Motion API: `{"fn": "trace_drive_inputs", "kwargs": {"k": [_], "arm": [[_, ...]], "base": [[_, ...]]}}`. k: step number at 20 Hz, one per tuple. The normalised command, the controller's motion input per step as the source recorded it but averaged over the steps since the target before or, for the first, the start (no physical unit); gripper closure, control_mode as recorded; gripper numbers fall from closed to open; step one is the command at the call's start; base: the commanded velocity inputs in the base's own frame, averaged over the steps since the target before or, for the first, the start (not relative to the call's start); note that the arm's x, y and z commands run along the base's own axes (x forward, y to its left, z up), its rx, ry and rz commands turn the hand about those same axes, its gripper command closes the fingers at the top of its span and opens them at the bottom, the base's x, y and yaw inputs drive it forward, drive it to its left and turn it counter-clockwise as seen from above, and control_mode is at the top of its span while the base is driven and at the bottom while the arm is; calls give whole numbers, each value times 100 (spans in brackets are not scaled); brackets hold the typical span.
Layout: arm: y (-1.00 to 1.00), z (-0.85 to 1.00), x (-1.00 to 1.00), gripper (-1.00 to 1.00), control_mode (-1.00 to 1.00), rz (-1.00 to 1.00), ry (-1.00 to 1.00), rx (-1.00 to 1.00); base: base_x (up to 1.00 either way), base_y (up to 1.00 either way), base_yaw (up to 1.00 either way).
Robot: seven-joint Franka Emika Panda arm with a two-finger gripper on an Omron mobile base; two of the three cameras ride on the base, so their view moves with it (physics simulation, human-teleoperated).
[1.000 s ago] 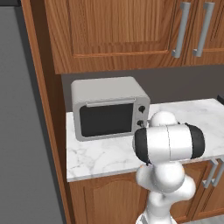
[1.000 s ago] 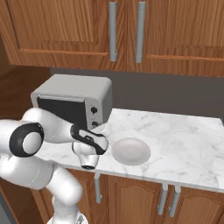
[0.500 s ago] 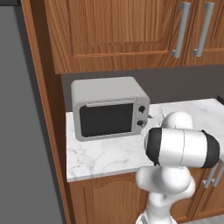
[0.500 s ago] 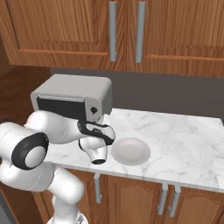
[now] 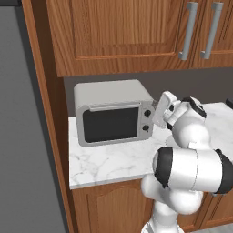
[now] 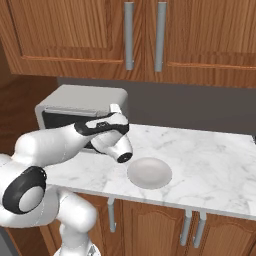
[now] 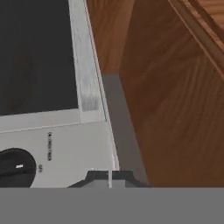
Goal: Pull the toaster oven rack outwards. Pick up the baguette from the plate and place it on the toaster oven rack. Close the toaster oven door fully and set the temperature to the lowest setting.
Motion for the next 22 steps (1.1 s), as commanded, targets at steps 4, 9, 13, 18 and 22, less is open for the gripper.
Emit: {"fn": "trace_drive_inputs", "kwargs": {"k": [4, 9, 13, 18, 22], "arm": [[20, -27, -26, 100, -100, 0, -39, -70], [0, -26, -65, 100, -100, 0, -20, -54], [4, -32, -100, 100, -100, -1, -7, -30], [7, -27, -82, 100, -100, -2, -1, -5], [0, -27, -18, 100, -100, 1, 3, 1]], "base": [[0, 0, 0], [0, 0, 0], [0, 0, 0], [0, 0, 0], [0, 0, 0]]}}
